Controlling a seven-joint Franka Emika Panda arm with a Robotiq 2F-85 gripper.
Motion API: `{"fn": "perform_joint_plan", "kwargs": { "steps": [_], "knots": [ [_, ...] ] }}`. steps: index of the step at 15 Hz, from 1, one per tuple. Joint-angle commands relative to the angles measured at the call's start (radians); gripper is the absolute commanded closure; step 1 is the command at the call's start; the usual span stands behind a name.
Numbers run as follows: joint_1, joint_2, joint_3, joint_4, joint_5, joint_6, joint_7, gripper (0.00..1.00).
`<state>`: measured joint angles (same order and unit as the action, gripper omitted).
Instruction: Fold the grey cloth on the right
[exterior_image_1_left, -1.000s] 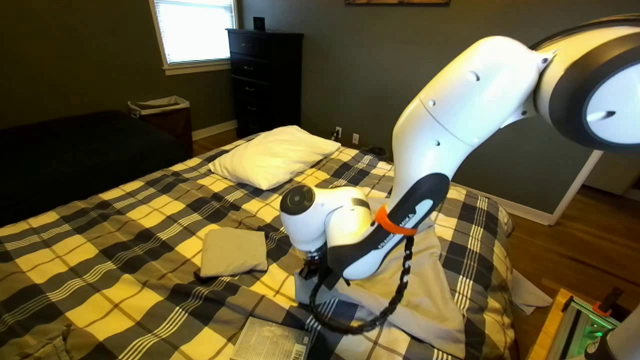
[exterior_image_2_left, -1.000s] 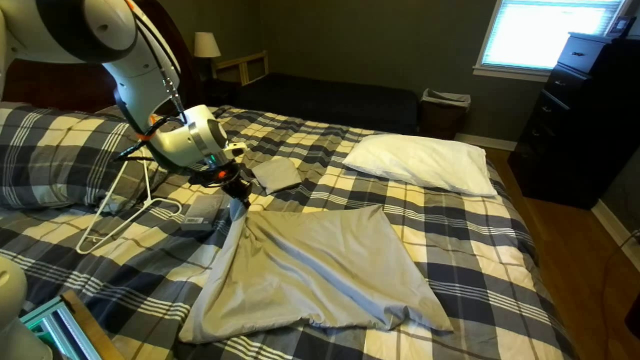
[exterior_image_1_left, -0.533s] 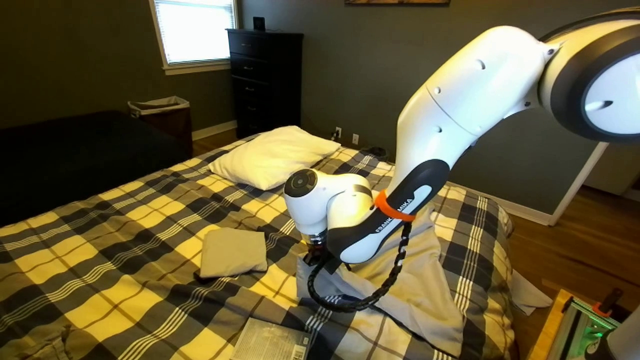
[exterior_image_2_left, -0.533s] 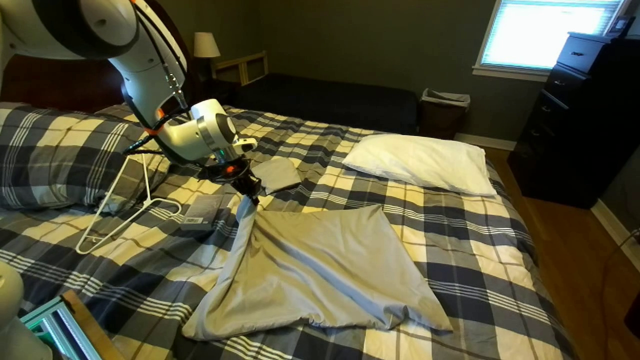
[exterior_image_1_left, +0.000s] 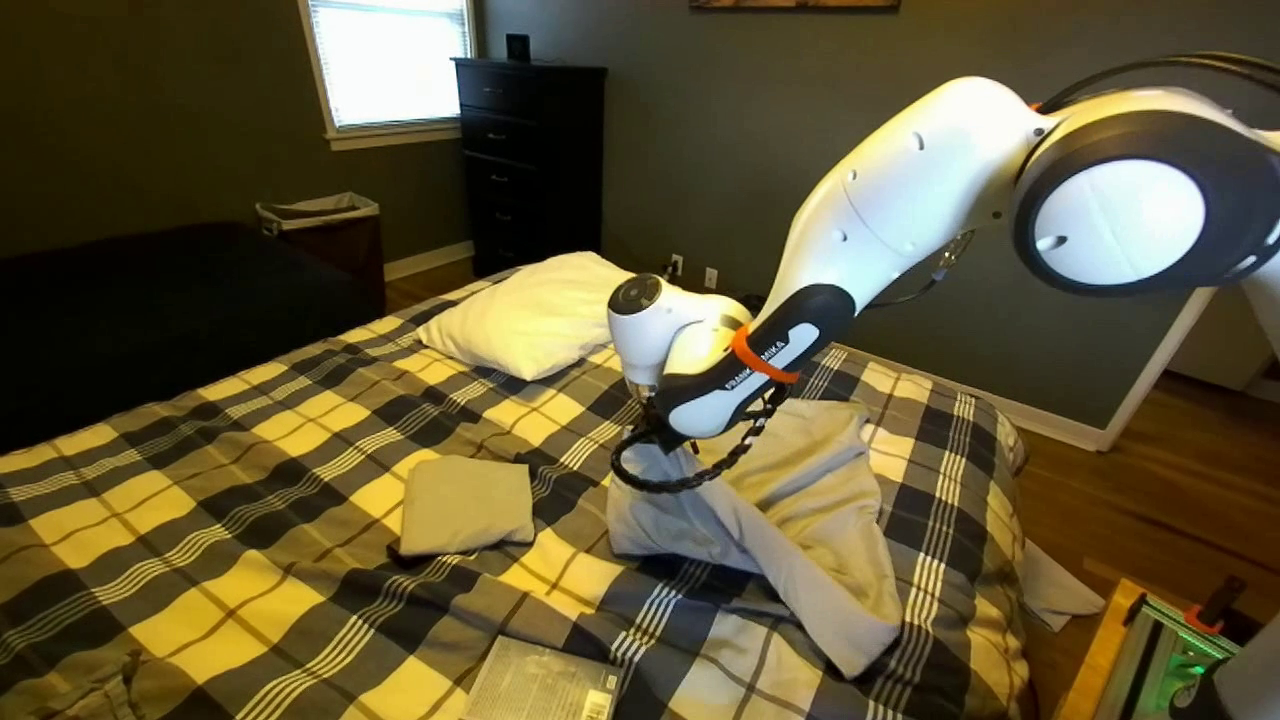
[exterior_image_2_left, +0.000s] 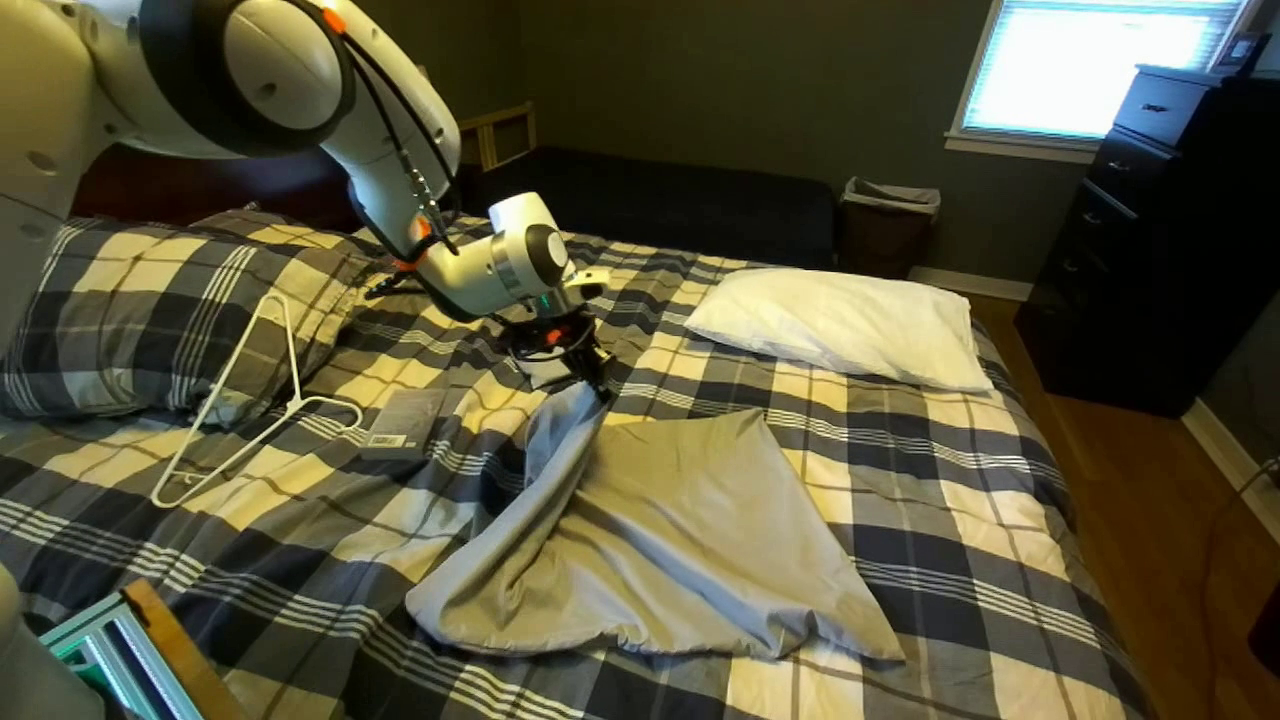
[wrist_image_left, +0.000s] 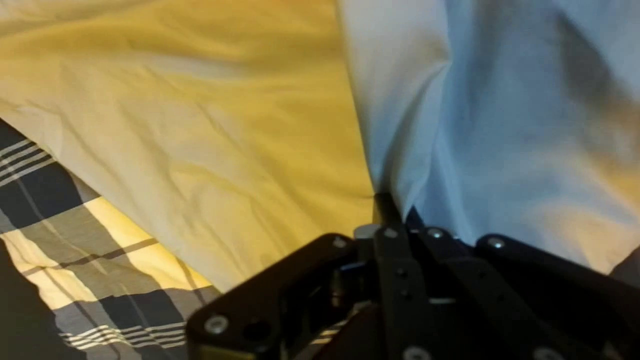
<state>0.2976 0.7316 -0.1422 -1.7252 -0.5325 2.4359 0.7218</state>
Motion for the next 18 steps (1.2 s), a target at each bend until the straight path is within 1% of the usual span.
{"fn": "perform_joint_plan", "kwargs": {
  "steps": [1, 2, 3, 4, 7, 9, 12, 13, 14, 15, 16, 18],
  "knots": [
    [-0.052, 0.107, -0.023, 0.197, 0.094, -0.081, -0.060, 1.00],
    [-0.066, 0.125, -0.020, 0.248, 0.133, -0.127, -0.066, 1.00],
    [-0.039, 0.063, -0.039, 0.132, 0.087, -0.055, -0.051, 1.00],
    [-0.047, 0.073, -0.043, 0.158, 0.094, -0.065, -0.060, 0.98],
    [-0.046, 0.082, -0.037, 0.168, 0.108, -0.080, -0.064, 1.00],
    [-0.073, 0.128, -0.046, 0.252, 0.110, -0.118, -0.117, 1.00],
    [-0.125, 0.190, -0.060, 0.384, 0.103, -0.239, -0.287, 1.00],
    [-0.142, 0.218, -0.067, 0.445, 0.099, -0.297, -0.357, 1.00],
    [-0.160, 0.253, -0.074, 0.508, 0.097, -0.340, -0.396, 1.00],
    [-0.173, 0.282, -0.082, 0.557, 0.096, -0.357, -0.406, 1.00],
    [-0.198, 0.313, -0.069, 0.609, 0.120, -0.372, -0.427, 1.00],
    [-0.203, 0.382, -0.088, 0.706, 0.116, -0.383, -0.389, 1.00]
  ]
}}
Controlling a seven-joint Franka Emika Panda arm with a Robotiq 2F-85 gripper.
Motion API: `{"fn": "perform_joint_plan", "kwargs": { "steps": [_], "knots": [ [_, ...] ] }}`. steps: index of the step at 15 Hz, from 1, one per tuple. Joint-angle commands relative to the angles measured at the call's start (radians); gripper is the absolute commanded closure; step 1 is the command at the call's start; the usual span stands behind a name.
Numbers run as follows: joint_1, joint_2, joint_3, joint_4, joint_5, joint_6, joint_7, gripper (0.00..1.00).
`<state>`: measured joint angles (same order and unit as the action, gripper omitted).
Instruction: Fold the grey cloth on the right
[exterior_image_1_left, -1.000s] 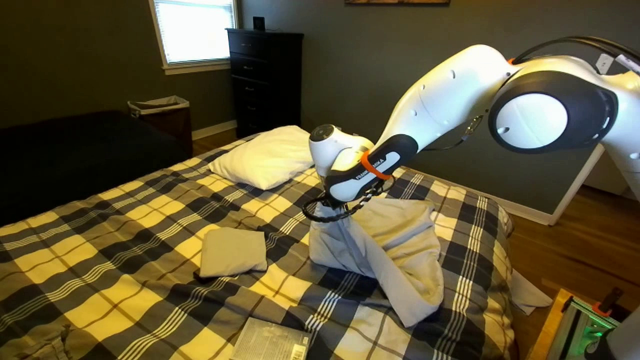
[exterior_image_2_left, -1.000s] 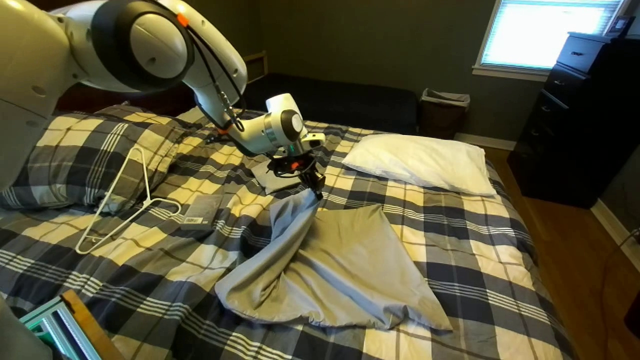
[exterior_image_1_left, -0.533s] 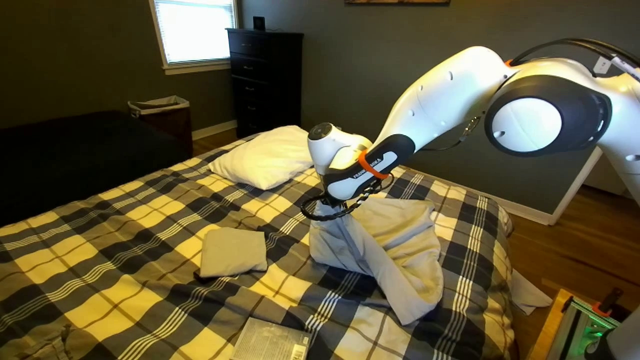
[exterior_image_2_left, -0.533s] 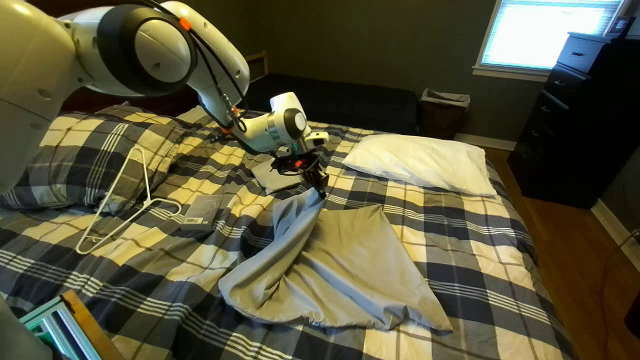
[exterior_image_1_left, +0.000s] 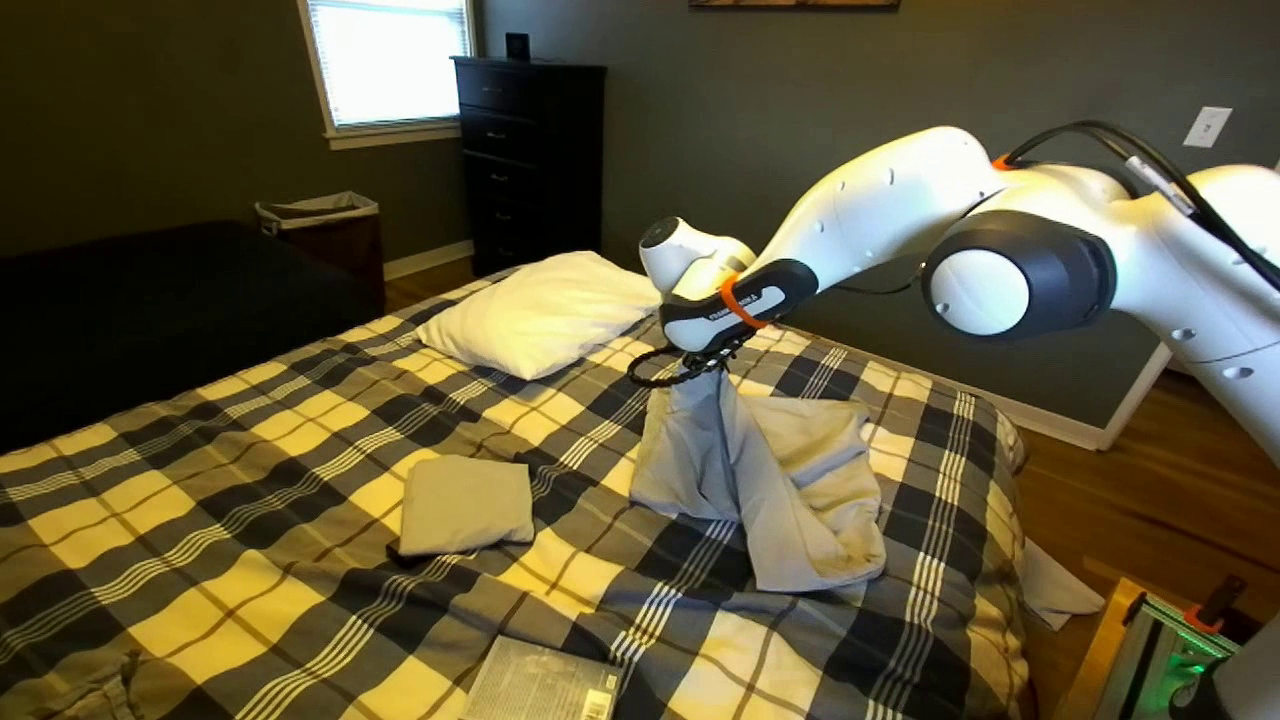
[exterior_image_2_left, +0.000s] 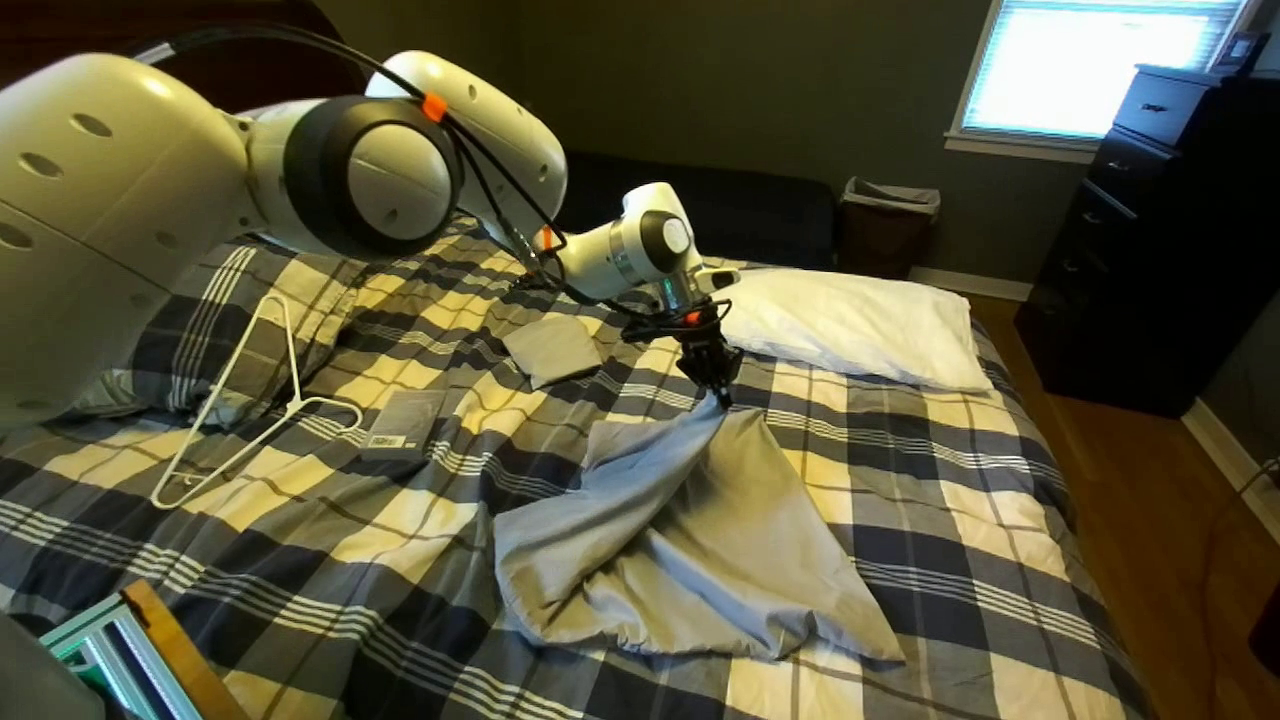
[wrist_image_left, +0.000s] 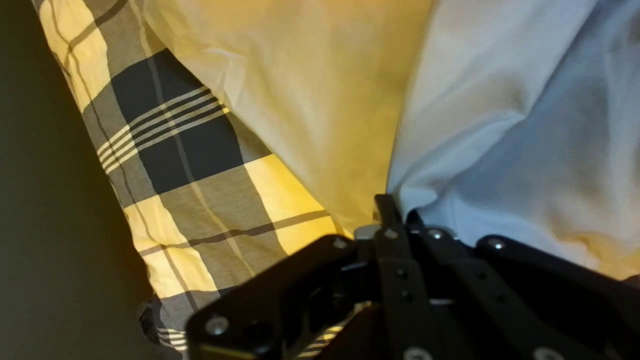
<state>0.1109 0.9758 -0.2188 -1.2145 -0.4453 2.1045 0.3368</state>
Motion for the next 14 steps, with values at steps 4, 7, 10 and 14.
{"fn": "perform_joint_plan", "kwargs": {
  "steps": [4, 7, 10, 14],
  "knots": [
    [-0.015, 0.263, -0.060, 0.370, 0.023, -0.060, 0.102, 1.00],
    [-0.019, 0.342, -0.095, 0.497, 0.030, -0.081, 0.185, 1.00],
    [-0.029, 0.410, -0.136, 0.618, 0.026, -0.149, 0.264, 1.00],
    [-0.039, 0.470, -0.151, 0.730, 0.020, -0.236, 0.327, 1.00]
  ]
}}
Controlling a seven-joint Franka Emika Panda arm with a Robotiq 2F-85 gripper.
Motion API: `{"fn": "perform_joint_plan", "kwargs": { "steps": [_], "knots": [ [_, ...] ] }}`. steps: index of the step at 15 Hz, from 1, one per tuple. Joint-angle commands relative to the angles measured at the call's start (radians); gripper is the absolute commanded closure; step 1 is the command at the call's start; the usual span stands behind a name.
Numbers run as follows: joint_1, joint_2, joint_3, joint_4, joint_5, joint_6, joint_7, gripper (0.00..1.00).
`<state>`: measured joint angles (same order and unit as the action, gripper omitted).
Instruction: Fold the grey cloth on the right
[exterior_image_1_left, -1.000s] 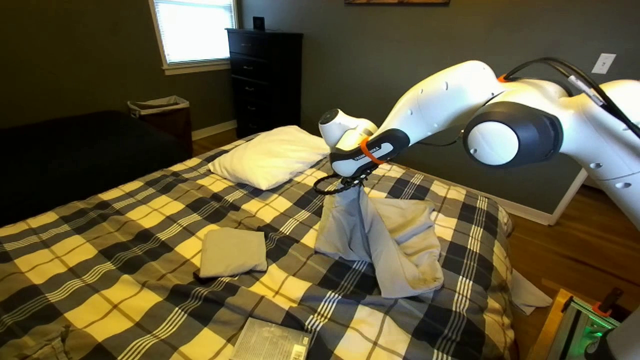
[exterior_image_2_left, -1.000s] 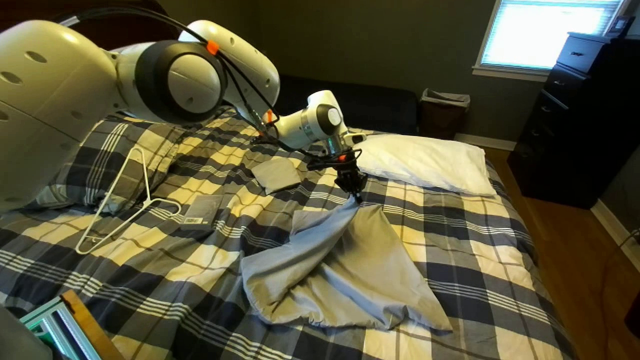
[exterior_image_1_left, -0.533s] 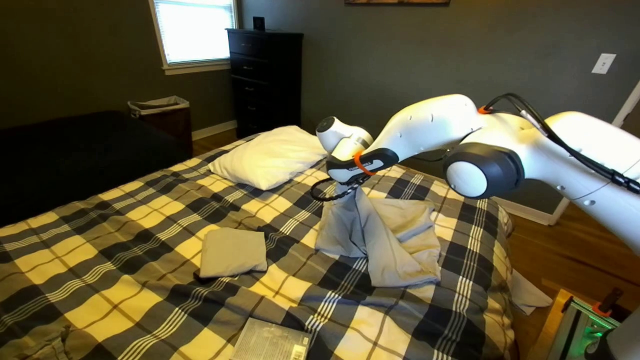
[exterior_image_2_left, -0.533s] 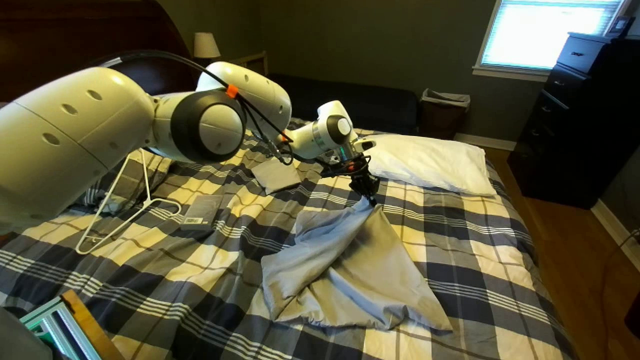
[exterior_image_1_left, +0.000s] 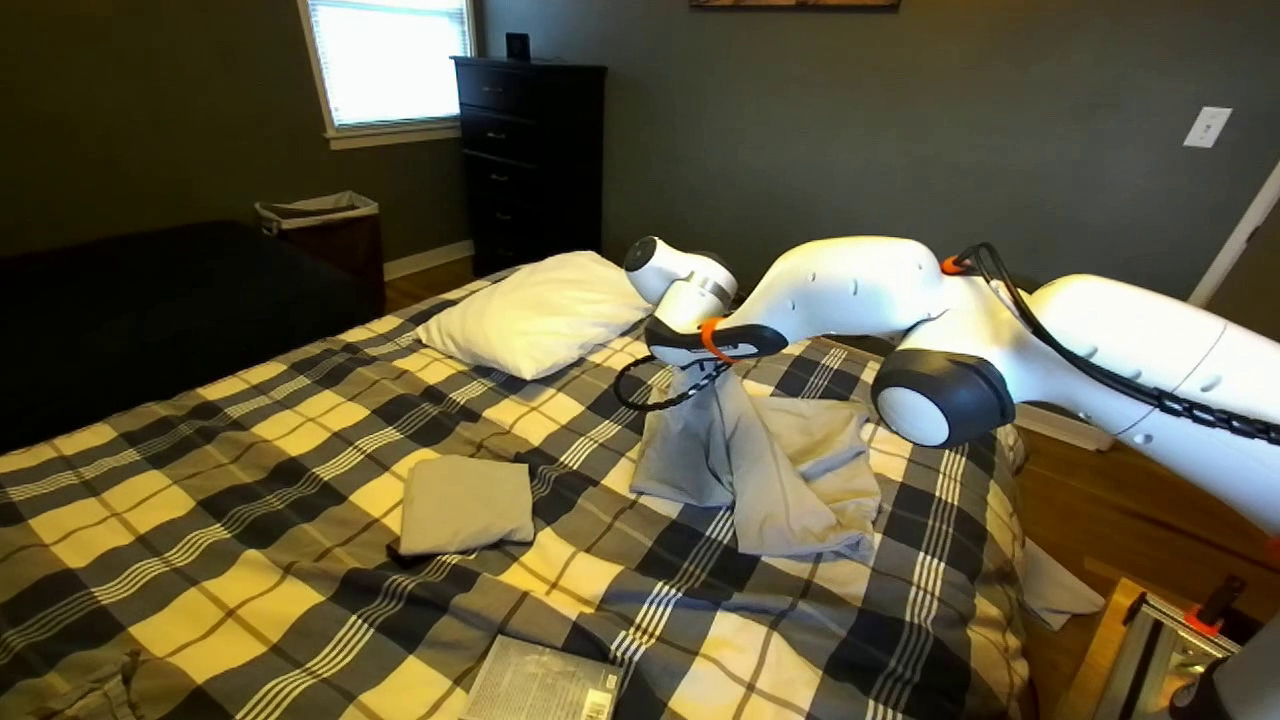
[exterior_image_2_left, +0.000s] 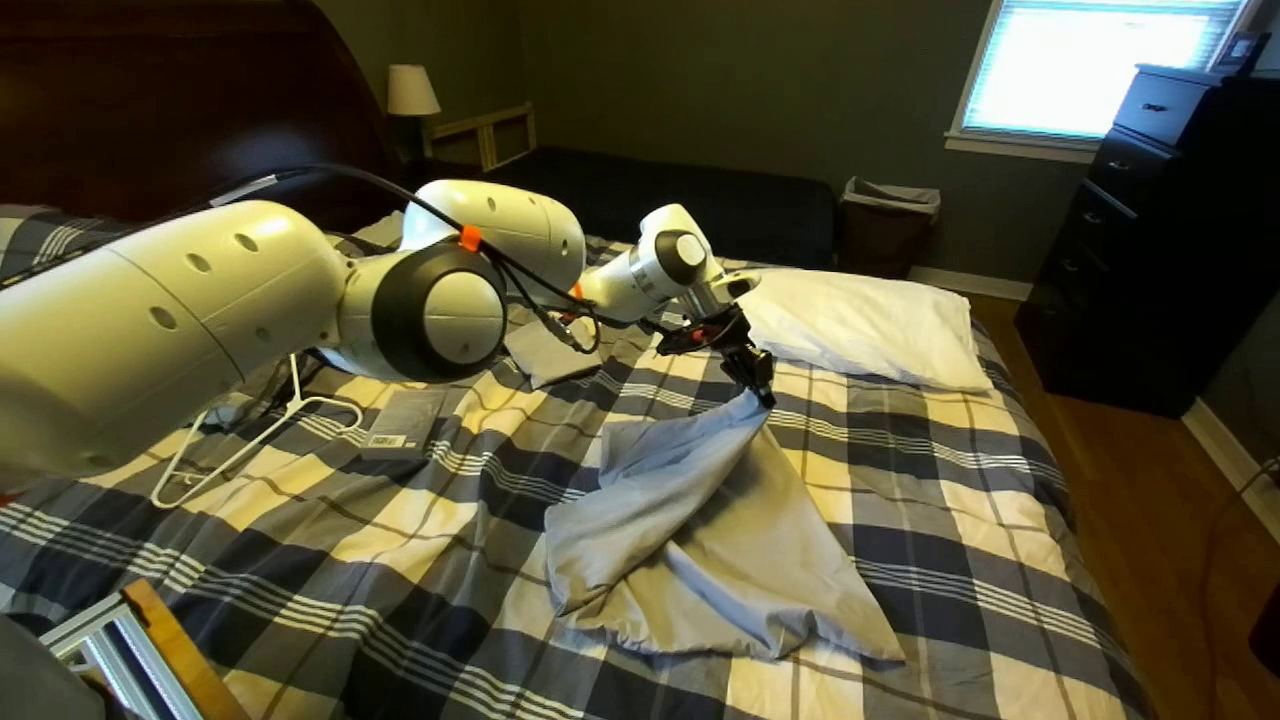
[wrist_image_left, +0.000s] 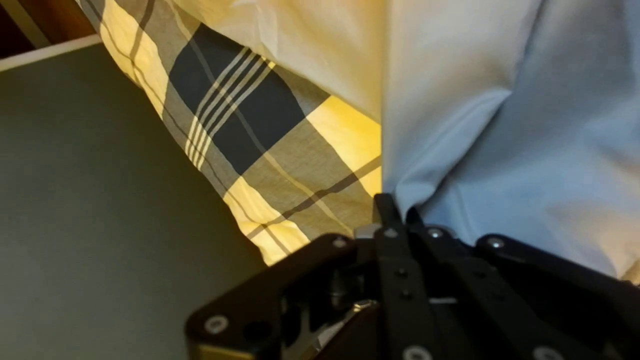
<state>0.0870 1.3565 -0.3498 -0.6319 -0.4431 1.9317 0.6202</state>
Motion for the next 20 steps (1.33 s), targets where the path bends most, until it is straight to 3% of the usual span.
{"fn": "perform_joint_plan", "kwargs": {
  "steps": [1, 2, 4, 13, 15, 20],
  "knots": [
    [-0.018, 0.103, -0.021, 0.174, 0.019, -0.079, 0.063, 0.98],
    [-0.015, 0.095, -0.020, 0.160, 0.014, -0.078, 0.091, 0.73],
    [-0.019, 0.097, -0.020, 0.169, 0.017, -0.074, 0.133, 0.68],
    [-0.017, 0.045, -0.001, 0.161, 0.036, -0.095, 0.372, 0.01],
    [-0.006, 0.025, 0.023, 0.145, 0.046, -0.096, 0.358, 0.00],
    [0.024, -0.011, 0.141, 0.098, 0.082, -0.108, 0.165, 0.00]
  ]
}}
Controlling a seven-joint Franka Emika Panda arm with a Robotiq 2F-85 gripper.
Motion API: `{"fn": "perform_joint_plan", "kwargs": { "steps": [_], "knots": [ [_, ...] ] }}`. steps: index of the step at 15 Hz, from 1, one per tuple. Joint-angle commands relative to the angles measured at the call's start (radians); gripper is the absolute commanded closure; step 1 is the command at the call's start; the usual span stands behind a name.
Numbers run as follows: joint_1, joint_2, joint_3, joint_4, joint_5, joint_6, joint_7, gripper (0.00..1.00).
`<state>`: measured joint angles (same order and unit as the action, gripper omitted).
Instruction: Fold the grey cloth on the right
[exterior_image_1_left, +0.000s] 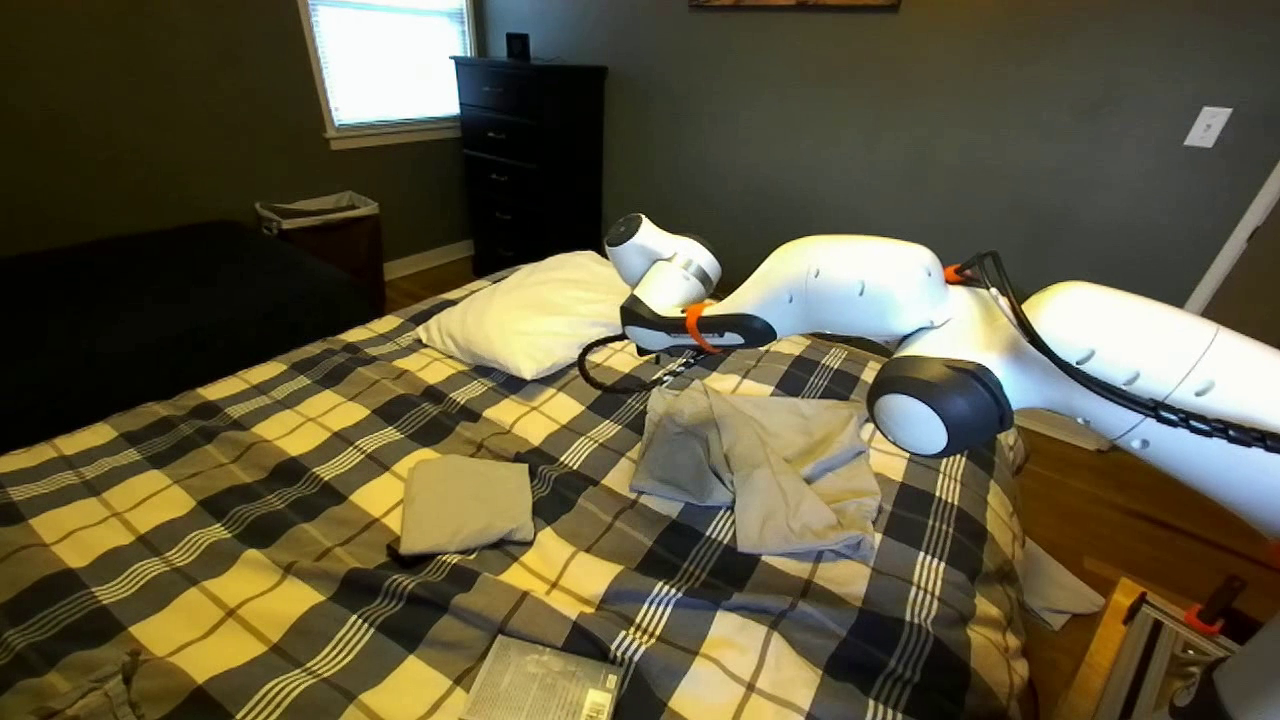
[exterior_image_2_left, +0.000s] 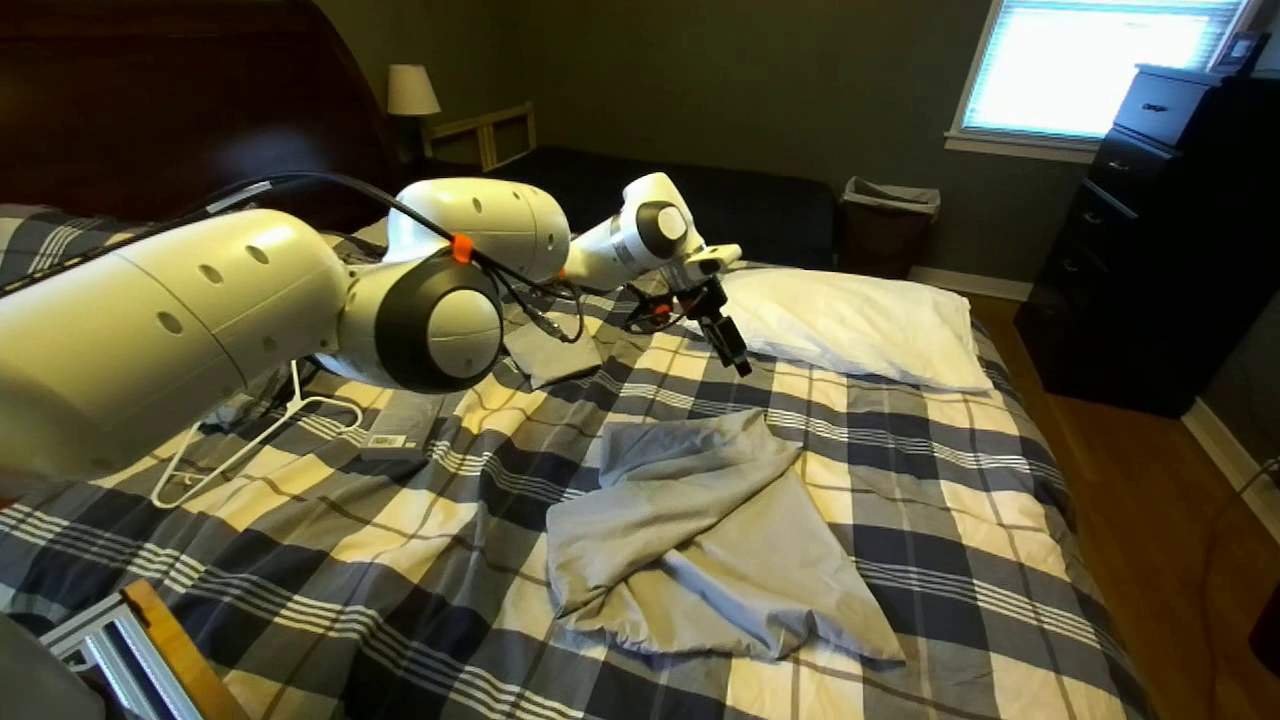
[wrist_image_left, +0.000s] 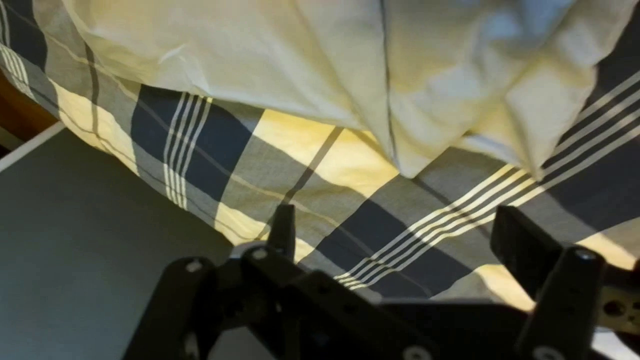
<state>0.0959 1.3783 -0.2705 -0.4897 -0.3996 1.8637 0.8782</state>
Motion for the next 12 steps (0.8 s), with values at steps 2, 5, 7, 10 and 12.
{"fn": "perform_joint_plan", "kwargs": {
  "steps": [2, 5, 7, 10, 12],
  "knots": [
    [0.028, -0.044, 0.102, -0.066, 0.045, -0.086, -0.154, 0.00],
    [0.045, -0.059, 0.119, -0.090, 0.015, -0.161, -0.233, 0.00],
    [0.044, -0.066, 0.135, -0.101, 0.004, -0.100, -0.342, 0.00],
    [0.036, -0.067, 0.153, -0.104, 0.006, 0.061, -0.430, 0.00],
    [0.044, -0.036, 0.129, -0.053, 0.009, 0.021, -0.395, 0.00]
  ]
}}
